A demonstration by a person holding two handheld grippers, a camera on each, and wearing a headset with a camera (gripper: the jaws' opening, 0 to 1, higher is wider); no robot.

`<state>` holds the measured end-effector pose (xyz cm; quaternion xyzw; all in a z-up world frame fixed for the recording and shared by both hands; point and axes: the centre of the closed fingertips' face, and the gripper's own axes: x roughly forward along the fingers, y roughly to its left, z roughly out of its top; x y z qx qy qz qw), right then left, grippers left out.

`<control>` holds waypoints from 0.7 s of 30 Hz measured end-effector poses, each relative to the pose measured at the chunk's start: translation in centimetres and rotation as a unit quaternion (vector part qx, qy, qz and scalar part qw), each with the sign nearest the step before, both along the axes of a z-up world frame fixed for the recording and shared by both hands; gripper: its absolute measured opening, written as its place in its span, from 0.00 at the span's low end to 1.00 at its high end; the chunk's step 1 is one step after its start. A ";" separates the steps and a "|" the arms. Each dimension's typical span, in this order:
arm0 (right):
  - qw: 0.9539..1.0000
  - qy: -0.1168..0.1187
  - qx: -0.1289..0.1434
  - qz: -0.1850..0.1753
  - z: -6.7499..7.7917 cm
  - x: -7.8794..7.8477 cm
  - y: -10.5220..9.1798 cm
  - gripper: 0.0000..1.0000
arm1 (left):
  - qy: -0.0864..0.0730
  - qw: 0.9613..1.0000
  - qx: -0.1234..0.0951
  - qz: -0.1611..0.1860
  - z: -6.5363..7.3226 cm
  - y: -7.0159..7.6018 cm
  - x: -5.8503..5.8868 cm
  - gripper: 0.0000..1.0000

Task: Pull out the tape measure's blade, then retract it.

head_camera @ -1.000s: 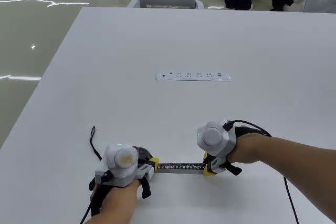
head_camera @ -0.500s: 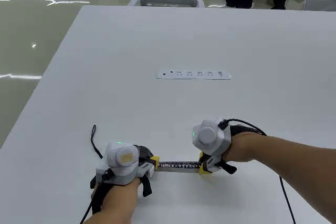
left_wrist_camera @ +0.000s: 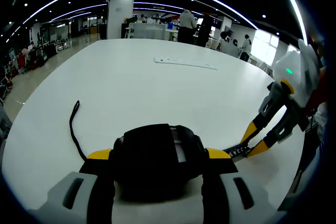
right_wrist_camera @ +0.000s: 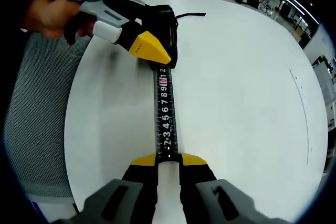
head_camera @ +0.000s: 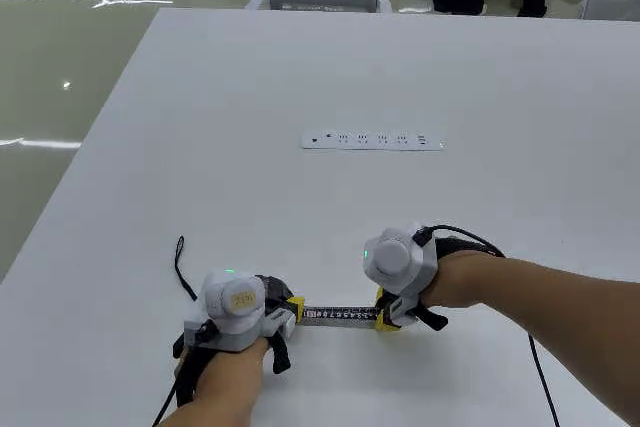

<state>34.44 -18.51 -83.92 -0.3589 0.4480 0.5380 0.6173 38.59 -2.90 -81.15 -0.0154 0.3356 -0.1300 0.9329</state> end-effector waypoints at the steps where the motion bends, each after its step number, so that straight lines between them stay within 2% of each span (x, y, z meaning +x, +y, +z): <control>1: 1.000 0.000 0.000 0.000 0.0 0.0 0.0 0.14 | 0.000 1.000 0.000 0.000 0.0 0.0 0.0 0.64; 21: 1.000 -0.003 0.001 0.009 0.0 0.2 1.2 0.14 | -0.001 1.000 -0.001 0.000 0.1 0.0 0.0 0.64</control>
